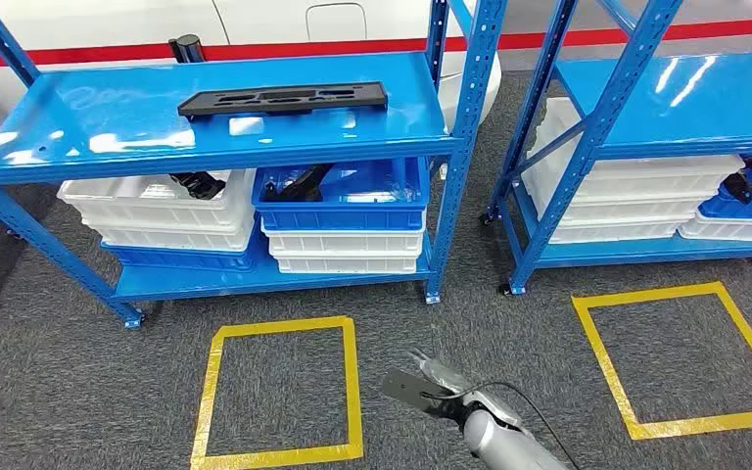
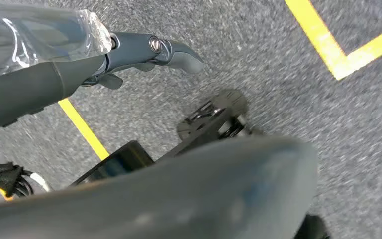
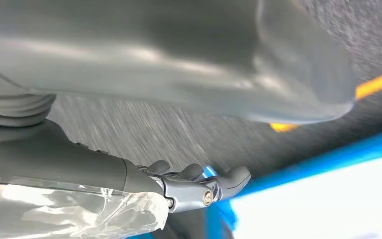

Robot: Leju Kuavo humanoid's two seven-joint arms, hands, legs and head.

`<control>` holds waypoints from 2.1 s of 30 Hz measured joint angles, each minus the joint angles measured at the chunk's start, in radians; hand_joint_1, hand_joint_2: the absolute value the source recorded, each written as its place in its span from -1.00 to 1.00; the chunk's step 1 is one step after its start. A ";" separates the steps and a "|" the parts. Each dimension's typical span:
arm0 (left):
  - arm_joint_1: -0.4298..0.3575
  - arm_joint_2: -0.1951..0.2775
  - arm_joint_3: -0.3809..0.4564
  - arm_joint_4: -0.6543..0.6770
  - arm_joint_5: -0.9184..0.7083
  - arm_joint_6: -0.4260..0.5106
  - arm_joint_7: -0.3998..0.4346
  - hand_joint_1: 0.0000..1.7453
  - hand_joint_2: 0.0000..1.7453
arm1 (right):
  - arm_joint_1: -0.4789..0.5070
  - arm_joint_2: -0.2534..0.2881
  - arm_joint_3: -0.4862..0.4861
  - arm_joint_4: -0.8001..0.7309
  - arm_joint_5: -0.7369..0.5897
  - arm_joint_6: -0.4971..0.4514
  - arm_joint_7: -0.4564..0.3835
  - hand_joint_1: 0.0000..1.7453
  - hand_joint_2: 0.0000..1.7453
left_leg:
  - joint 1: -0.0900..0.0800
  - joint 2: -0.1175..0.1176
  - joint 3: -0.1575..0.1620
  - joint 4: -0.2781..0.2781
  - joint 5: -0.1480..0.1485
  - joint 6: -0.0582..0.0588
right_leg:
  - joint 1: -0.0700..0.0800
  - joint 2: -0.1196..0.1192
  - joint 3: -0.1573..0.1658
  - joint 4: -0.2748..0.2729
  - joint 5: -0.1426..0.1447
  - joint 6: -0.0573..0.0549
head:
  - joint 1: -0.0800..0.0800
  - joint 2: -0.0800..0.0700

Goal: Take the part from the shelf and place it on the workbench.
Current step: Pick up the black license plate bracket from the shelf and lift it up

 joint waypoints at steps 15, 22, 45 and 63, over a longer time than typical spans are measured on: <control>-0.068 -0.005 -0.219 0.035 0.078 0.029 0.021 -1.00 -1.00 | -0.205 -0.008 0.335 -0.248 0.155 -0.019 0.076 -1.00 -1.00 | -0.002 -0.009 0.012 -0.004 -0.008 0.006 | -0.002 0.005 -0.048 0.015 0.029 0.003 | 0.000 0.000; -0.097 -0.005 -0.315 0.051 0.118 0.040 0.029 -1.00 -1.00 | -0.305 -0.011 0.500 -0.374 0.235 -0.033 0.117 -1.00 -1.00 | 0.010 -0.004 -0.125 0.258 -0.123 -0.032 | -0.009 0.006 -0.043 0.007 0.027 -0.026 | -0.002 0.000; -0.148 -0.007 -0.520 0.093 0.189 0.066 0.059 -1.00 -1.00 | -0.468 -0.042 0.825 -0.631 0.378 -0.089 0.201 -1.00 -1.00 | -0.006 -0.009 0.022 0.001 -0.029 0.017 | 0.011 0.012 -0.081 0.022 0.051 -0.021 | -0.005 0.000; -0.153 -0.003 -0.551 0.106 0.188 0.068 0.059 -1.00 -1.00 | -0.476 -0.058 0.877 -0.666 0.379 -0.092 0.202 -1.00 -1.00 | 0.016 0.000 -0.040 0.004 0.022 0.000 | -0.005 0.018 0.037 0.007 -0.041 0.010 | -0.012 0.000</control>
